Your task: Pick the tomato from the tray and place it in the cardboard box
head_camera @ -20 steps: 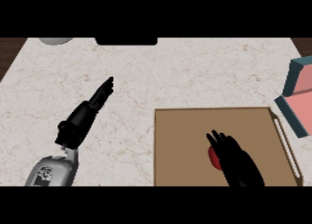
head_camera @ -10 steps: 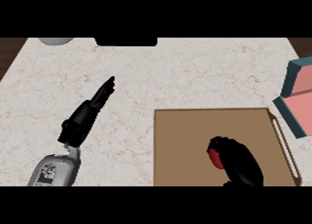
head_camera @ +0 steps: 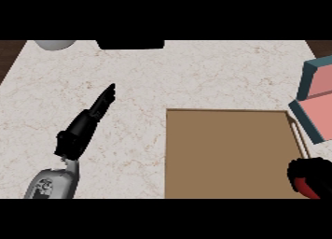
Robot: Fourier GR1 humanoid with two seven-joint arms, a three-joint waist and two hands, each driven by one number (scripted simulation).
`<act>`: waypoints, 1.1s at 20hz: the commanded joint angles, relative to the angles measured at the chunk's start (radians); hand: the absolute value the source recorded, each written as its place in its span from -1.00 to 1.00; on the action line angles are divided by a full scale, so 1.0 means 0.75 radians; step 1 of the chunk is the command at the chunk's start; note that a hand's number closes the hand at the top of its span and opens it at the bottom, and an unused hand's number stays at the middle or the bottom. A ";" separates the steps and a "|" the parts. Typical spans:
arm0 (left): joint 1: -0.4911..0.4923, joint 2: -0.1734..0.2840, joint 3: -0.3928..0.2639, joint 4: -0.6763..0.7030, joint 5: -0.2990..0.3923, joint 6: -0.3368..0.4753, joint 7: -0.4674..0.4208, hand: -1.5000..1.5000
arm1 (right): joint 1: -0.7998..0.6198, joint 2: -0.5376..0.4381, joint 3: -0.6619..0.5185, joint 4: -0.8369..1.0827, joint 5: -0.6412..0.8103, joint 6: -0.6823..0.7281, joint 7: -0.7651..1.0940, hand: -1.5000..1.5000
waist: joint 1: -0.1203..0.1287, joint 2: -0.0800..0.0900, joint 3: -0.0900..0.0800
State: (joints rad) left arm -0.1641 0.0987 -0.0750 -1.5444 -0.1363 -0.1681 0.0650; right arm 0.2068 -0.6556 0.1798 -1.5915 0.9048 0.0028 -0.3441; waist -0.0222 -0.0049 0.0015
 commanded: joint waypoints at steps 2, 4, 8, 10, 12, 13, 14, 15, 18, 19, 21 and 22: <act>0.005 -0.020 -0.020 0.038 -0.024 0.012 -0.057 0.00 | 0.060 -0.193 -0.283 0.209 -0.200 -0.237 -0.484 1.00 | 0.001 0.006 0.002; -0.033 -0.012 0.000 0.004 -0.003 0.006 0.038 0.00 | 0.128 -0.209 -0.401 0.208 -0.295 -0.326 -0.603 1.00 | -0.015 0.000 0.002; -0.058 0.022 0.050 0.081 0.024 -0.029 -0.035 0.00 | 0.166 -0.233 -0.565 0.204 -0.517 -0.269 -0.801 1.00 | -0.006 0.003 -0.002; 0.030 0.007 0.015 -0.013 0.015 -0.020 -0.001 0.00 | 0.279 -0.311 -0.683 0.132 -0.664 -0.148 -0.896 1.00 | -0.012 -0.005 -0.003; 0.001 0.012 0.024 -0.034 0.018 -0.021 0.019 0.00 | 0.358 -0.351 -0.786 0.124 -0.729 -0.086 -0.990 1.00 | -0.014 -0.003 -0.003; 0.020 -0.030 -0.017 -0.021 -0.027 0.022 0.013 0.00 | 0.352 -0.355 -0.817 0.061 -0.761 -0.025 -0.951 1.00 | -0.005 -0.001 -0.003; -0.008 -0.035 -0.013 -0.091 -0.020 0.033 0.091 0.00 | 0.384 -0.369 -0.857 0.065 -0.822 0.020 -1.012 1.00 | -0.009 -0.004 -0.003; -0.004 0.008 0.023 -0.013 -0.011 0.003 0.032 0.00 | 0.431 -0.394 -0.911 -0.002 -0.887 0.090 -1.017 1.00 | -0.023 -0.004 -0.005; 0.060 -0.005 0.001 -0.077 0.009 -0.012 0.041 0.00 | 0.458 -0.397 -1.057 -0.007 -1.072 0.226 -1.019 1.00 | -0.012 -0.005 -0.004; -0.037 0.013 0.036 -0.006 0.013 -0.019 0.045 0.00 | 0.458 -0.413 -1.119 0.071 -1.123 0.265 -1.051 1.00 | -0.019 -0.001 -0.004; -0.007 -0.006 0.002 -0.043 0.000 -0.018 0.057 0.00 | 0.513 -0.371 -1.196 -0.047 -1.163 0.292 -0.931 1.00 | -0.008 0.000 -0.004; 0.037 0.040 0.060 -0.021 0.031 -0.041 -0.016 0.00 | 0.520 -0.392 -1.206 -0.017 -1.210 0.357 -0.899 1.00 | -0.002 0.001 -0.004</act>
State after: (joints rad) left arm -0.1567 0.1082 -0.0557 -1.5697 -0.1278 -0.1836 0.0871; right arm 0.5566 -0.9359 -0.6197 -1.5903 0.1094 0.1126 -1.0041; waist -0.0301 -0.0061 -0.0017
